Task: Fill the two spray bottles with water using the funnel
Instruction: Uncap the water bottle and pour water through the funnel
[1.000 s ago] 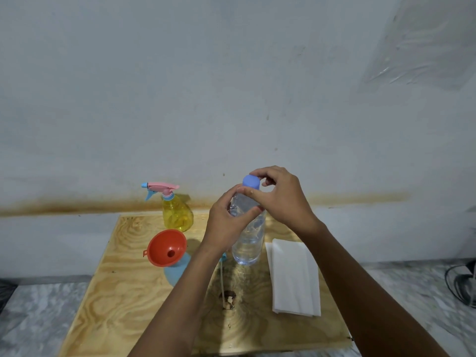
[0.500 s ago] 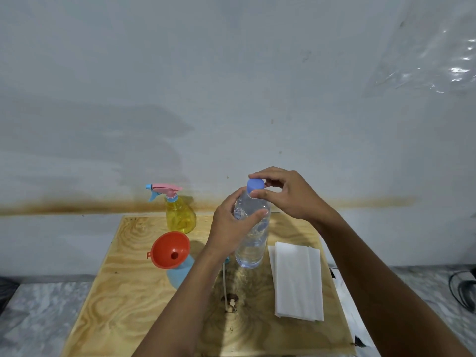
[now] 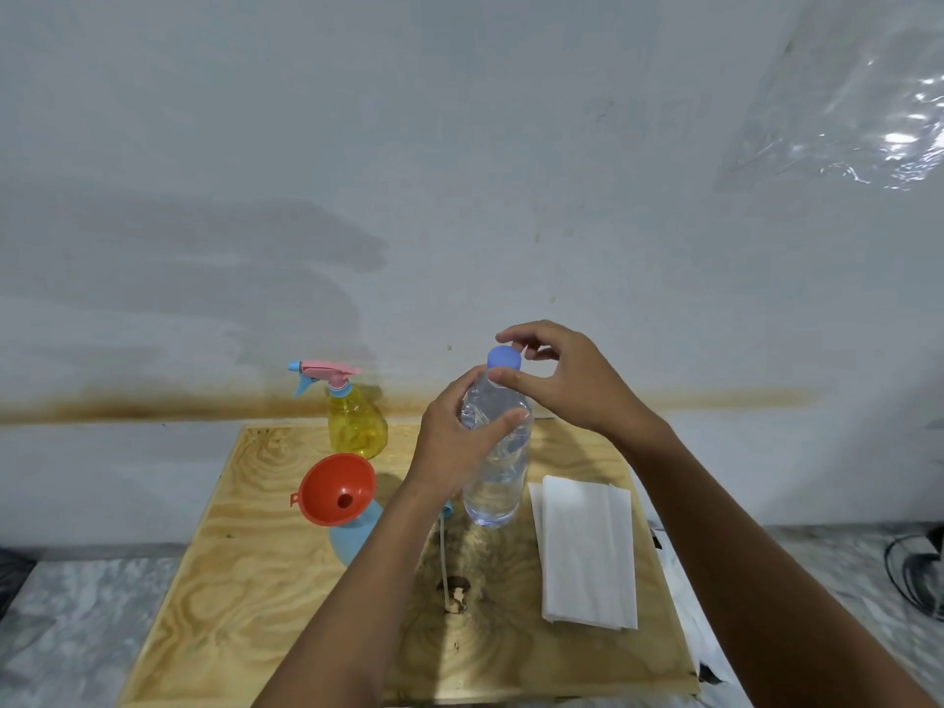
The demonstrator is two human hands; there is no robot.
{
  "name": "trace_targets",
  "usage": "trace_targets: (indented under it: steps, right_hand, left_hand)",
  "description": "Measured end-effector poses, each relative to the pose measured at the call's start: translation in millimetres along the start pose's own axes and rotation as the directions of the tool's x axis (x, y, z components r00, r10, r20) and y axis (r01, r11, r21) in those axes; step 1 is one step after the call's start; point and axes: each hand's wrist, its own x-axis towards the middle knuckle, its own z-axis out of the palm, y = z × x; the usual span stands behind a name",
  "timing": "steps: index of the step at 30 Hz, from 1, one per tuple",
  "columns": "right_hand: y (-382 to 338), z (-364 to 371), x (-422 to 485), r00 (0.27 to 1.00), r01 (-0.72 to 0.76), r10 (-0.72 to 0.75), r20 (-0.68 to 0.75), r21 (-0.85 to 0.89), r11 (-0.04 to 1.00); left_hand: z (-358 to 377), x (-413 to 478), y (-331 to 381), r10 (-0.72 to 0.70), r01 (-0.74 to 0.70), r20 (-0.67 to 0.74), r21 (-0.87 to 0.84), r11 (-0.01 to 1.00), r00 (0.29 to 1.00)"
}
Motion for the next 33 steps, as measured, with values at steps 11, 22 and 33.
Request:
trace_targets:
  steps: [11,22,33]
  right_hand:
    - [28.2,19.5,-52.1,0.894,-0.003,0.122,-0.43,0.266,0.964]
    - [152.1,130.6,-135.8,0.88,-0.475,0.468,-0.077,-0.139,0.869]
    - [169.9,150.6,-147.5,0.904,-0.365,0.427,0.027,-0.473,0.802]
  left_hand:
    - [0.4,-1.2,0.3,-0.005,0.005,-0.014,0.015,1.0,1.0]
    - [2.2,1.4,-4.9,-0.025,0.027,-0.035,0.048,0.998,0.999]
    - [0.3,3.3,-7.4,-0.035,0.038,-0.023,0.119,0.992,0.999]
